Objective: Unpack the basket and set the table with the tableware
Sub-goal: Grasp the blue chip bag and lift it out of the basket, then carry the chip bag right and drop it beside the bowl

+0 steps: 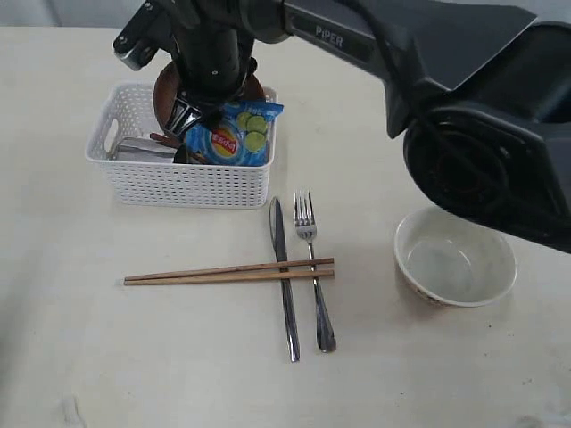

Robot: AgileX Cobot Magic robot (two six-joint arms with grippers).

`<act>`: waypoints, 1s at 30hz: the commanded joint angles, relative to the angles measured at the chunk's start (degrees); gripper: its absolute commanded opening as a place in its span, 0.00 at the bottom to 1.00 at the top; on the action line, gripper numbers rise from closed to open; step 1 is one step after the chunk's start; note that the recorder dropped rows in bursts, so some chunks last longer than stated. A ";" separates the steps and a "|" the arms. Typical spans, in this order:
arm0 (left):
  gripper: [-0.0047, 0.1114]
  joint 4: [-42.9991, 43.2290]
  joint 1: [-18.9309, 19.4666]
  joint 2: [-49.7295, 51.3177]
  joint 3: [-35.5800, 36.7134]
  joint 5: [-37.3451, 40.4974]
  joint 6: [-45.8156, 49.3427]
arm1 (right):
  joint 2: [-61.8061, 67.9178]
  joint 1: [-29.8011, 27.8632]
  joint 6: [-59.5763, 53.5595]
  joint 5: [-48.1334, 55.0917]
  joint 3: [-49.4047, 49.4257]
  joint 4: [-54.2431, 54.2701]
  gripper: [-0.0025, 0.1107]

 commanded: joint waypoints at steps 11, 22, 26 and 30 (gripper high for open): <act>0.04 -0.13 -0.40 -0.18 0.11 -0.59 0.06 | -1.47 0.22 -1.78 1.50 0.24 -1.22 0.02; 0.04 -0.13 -0.40 -0.18 0.11 -0.59 0.06 | -9.94 1.27 -1.78 3.97 0.24 -0.04 0.02; 0.04 -0.13 -0.40 -0.18 0.11 -0.59 0.06 | -12.56 1.27 -3.32 4.22 0.24 3.48 0.02; 0.04 -0.13 -0.40 -0.18 0.11 -0.59 0.06 | -15.04 1.27 -3.22 4.22 0.24 3.27 0.02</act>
